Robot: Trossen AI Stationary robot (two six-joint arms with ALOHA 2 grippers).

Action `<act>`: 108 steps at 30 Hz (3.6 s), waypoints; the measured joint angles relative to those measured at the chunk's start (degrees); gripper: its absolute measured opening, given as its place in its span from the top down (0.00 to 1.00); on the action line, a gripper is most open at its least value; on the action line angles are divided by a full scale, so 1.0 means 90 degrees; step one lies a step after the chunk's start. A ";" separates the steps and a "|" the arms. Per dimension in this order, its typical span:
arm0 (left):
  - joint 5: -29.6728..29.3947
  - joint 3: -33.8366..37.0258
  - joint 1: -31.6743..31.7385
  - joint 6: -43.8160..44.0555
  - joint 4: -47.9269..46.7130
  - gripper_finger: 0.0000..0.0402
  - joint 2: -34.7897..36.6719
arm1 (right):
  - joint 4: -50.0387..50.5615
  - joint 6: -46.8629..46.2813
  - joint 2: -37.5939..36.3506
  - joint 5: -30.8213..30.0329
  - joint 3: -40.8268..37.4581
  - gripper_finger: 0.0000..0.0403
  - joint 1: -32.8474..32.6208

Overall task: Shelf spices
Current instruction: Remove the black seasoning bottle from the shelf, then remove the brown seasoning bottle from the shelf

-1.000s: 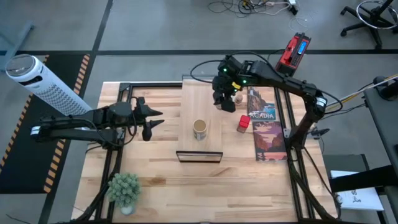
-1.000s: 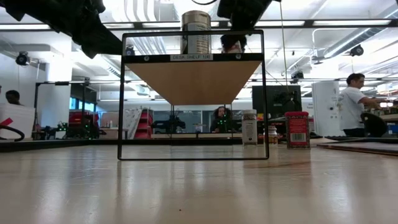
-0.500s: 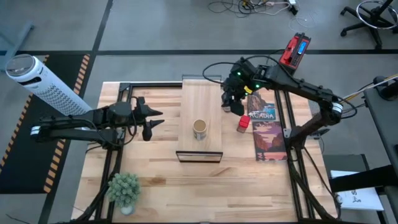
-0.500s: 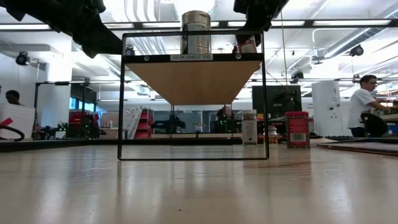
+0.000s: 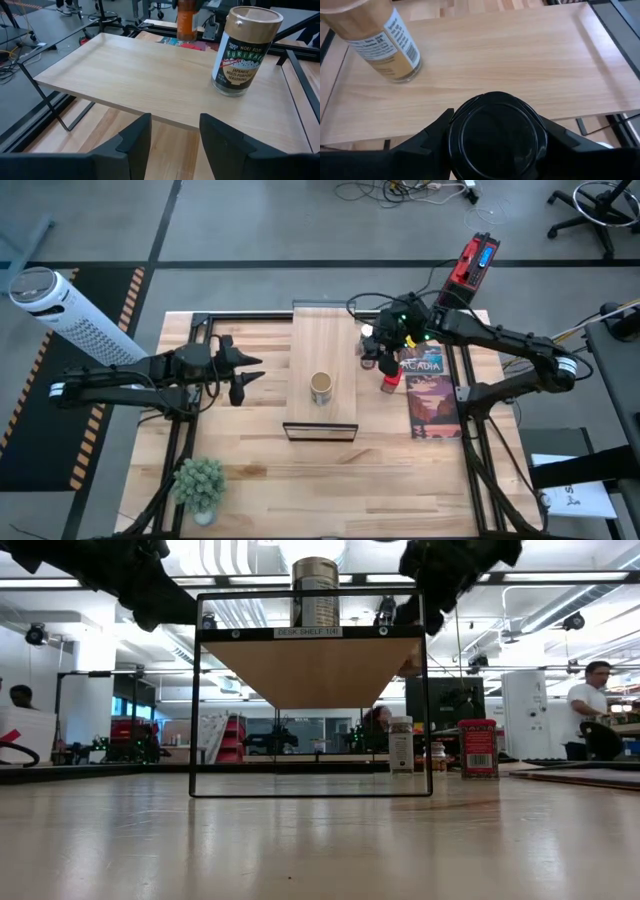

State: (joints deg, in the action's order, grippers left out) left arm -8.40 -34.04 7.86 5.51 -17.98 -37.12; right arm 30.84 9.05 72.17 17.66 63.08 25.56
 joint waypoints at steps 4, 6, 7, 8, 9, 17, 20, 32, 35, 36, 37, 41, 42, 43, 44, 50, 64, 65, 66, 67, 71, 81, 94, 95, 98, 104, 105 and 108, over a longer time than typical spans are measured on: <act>0.0000 0.0000 0.0000 0.0018 -0.0002 0.61 -0.0002 | -0.0429 -0.0184 -0.0091 -0.0142 -0.0550 0.54 0.0000; 0.0000 0.0000 0.0000 0.0018 -0.0002 0.60 -0.0002 | -0.0652 -0.0245 -0.0105 -0.0144 -0.0797 0.53 0.0000; 0.0000 0.0000 0.0000 0.0018 -0.0002 0.60 0.0000 | -0.0786 -0.0272 -0.0106 -0.0147 -0.0900 0.54 0.0000; 0.0000 0.0000 0.0000 0.0018 -0.0003 0.60 0.0000 | -0.0922 -0.0301 -0.0106 -0.0149 -0.0997 0.54 0.0000; 0.0000 0.0000 0.0000 0.0020 0.0000 0.60 0.0000 | -0.1051 -0.0337 -0.0106 -0.0149 -0.1086 0.54 0.0000; 0.0001 0.0000 0.0000 0.0069 -0.0007 0.61 0.0000 | -0.1941 -0.0526 -0.0106 -0.0152 -0.1783 0.53 0.0000; 0.0002 0.0000 0.0000 0.0069 -0.0010 0.61 0.0000 | -0.2203 -0.0622 -0.0103 -0.0157 -0.2040 0.54 -0.0001; 0.0002 0.0000 0.0000 0.0069 -0.0007 0.61 -0.0002 | -0.2775 -0.0728 -0.0101 -0.0305 -0.2587 0.54 -0.0002; 0.0002 0.0000 0.0000 0.0069 -0.0008 0.61 -0.0002 | -0.2896 -0.0755 -0.0101 -0.0307 -0.2685 0.53 -0.0002; 0.0002 0.0000 0.0000 0.0069 -0.0007 0.62 -0.0003 | -0.2891 -0.0757 -0.0101 -0.0337 -0.2729 0.53 -0.0002; 0.0002 0.0000 0.0000 0.0067 -0.0007 0.62 -0.0007 | -0.2894 -0.0763 -0.0100 -0.0406 -0.2777 0.53 -0.0002; 0.0002 0.0000 0.0000 0.0067 -0.0007 0.62 -0.0007 | -0.3128 -0.0787 -0.0098 -0.0492 -0.2964 0.53 -0.0002; 0.0002 0.0000 0.0000 0.0069 -0.0007 0.61 -0.0007 | -0.3180 -0.0796 -0.0098 -0.0492 -0.2997 0.53 -0.0002; 0.0002 0.0000 0.0000 0.0067 -0.0007 0.61 -0.0007 | -0.3204 -0.0794 -0.0096 -0.0492 -0.3007 0.53 -0.0002; 0.0002 0.0000 0.0000 0.0066 -0.0007 0.61 -0.0007 | -0.3237 -0.0794 -0.0096 -0.0492 -0.3007 0.53 -0.0002; 0.0002 0.0000 0.0000 0.0066 -0.0007 0.60 -0.0007 | -0.3365 -0.0760 -0.0056 -0.0542 -0.3007 0.53 -0.0002; 0.0002 -0.0002 0.0000 0.0066 -0.0007 0.60 -0.0007 | -0.4086 -0.0772 0.1045 -0.0453 -0.3003 0.53 -0.0002; 0.0002 0.0000 0.0000 0.0066 -0.0006 0.60 -0.0007 | -0.4100 -0.0773 0.1064 -0.0453 -0.3000 0.53 -0.0002; 0.0002 -0.0002 0.0000 0.0066 -0.0002 0.60 -0.0007 | -0.4118 -0.0772 0.1081 -0.0447 -0.2997 0.53 -0.0002; 0.0000 -0.0002 0.0000 0.0066 -0.0005 0.60 -0.0007 | -0.4143 -0.0771 0.1096 -0.0438 -0.2991 0.53 -0.0002; 0.0000 -0.0002 0.0000 0.0066 -0.0005 0.61 -0.0007 | -0.4157 -0.0721 0.1130 -0.0441 -0.2988 0.53 -0.0002; 0.0000 -0.0002 0.0000 0.0064 -0.0005 0.61 -0.0007 | -0.4033 -0.0696 0.1150 -0.0441 -0.2981 0.51 -0.0002; 0.0002 -0.0002 0.0000 0.0066 -0.0007 0.60 -0.0007 | -0.3778 -0.0662 0.1036 -0.0470 -0.2981 0.38 -0.0002; 0.0002 -0.0002 0.0000 0.0065 -0.0010 0.61 -0.0007 | -0.3765 -0.0665 0.1006 -0.0468 -0.2981 0.37 -0.0002; 0.0002 -0.0002 0.0000 0.0065 -0.0007 0.61 -0.0007 | -0.3686 -0.0655 0.0903 -0.0470 -0.2981 0.36 -0.0002; 0.0002 -0.0002 0.0000 0.0064 -0.0007 0.61 -0.0007 | -0.3345 -0.0599 0.0591 -0.0494 -0.2981 0.35 -0.0002; 0.0002 -0.0002 0.0000 0.0066 -0.0009 0.61 -0.0007 | -0.3275 -0.0596 0.0520 -0.0520 -0.2981 0.35 -0.0002; 0.0002 -0.0002 0.0000 0.0064 -0.0007 0.60 -0.0007 | -0.3099 -0.0557 0.0285 -0.0633 -0.2979 0.36 -0.0002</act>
State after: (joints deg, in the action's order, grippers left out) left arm -8.38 -34.06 7.86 6.09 -18.04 -37.19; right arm 2.95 4.04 74.73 11.96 36.26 25.54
